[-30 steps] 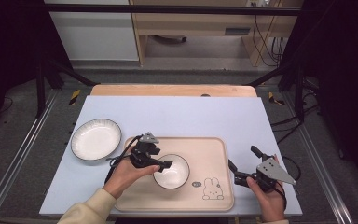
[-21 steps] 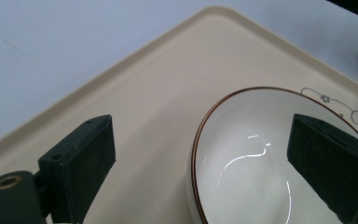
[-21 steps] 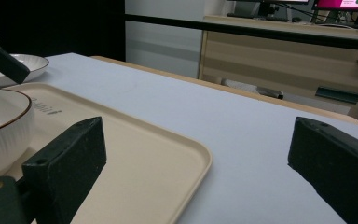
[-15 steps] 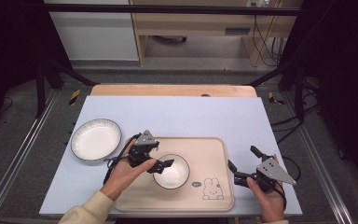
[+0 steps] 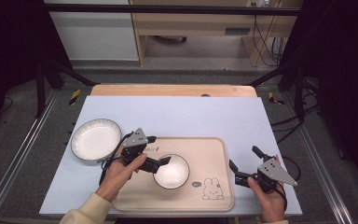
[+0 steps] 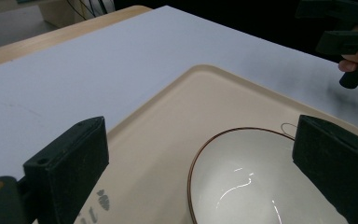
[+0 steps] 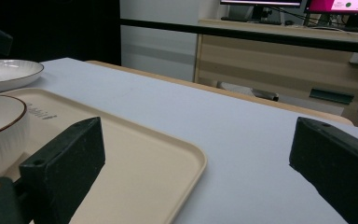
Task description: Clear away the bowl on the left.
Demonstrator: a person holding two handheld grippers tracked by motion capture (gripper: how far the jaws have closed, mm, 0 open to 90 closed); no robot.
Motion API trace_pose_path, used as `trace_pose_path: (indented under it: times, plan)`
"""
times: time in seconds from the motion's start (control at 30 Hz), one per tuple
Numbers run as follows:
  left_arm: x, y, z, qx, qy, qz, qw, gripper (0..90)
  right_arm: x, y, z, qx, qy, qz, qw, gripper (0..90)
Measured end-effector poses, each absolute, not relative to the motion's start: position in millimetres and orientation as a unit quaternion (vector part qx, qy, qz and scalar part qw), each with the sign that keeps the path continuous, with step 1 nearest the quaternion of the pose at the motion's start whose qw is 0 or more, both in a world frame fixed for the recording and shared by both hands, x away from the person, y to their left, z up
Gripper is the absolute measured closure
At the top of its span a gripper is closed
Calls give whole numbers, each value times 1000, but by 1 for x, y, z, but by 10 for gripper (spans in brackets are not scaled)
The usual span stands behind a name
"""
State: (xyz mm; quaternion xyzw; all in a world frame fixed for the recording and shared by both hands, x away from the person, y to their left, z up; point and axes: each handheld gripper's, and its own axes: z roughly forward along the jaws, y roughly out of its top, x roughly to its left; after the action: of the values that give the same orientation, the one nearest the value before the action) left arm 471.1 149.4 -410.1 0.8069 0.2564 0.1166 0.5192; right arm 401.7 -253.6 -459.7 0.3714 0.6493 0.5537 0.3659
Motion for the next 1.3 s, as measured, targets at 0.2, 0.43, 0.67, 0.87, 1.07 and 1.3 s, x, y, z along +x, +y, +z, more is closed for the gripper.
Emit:
trace_pose_path:
  times: [0.2,0.43,0.67,0.87,1.07,1.3]
  plan:
    - [467,165,-409,789,268,131,536,32,401,-253,-460,372,646,560,361,22]
    - [459,185,-410,778,282,150,541,37,401,-253,-459,370,647,558,365,20]
    - [453,210,-409,769,294,166,543,37,401,-254,-459,371,644,559,367,20]
    - [452,228,-409,769,301,183,534,38,400,-255,-458,374,642,560,368,20]
    - [449,247,-407,758,314,197,537,38,400,-256,-458,376,641,559,369,20]
    - [448,270,-407,745,332,211,539,38,400,-256,-458,373,641,559,371,20]
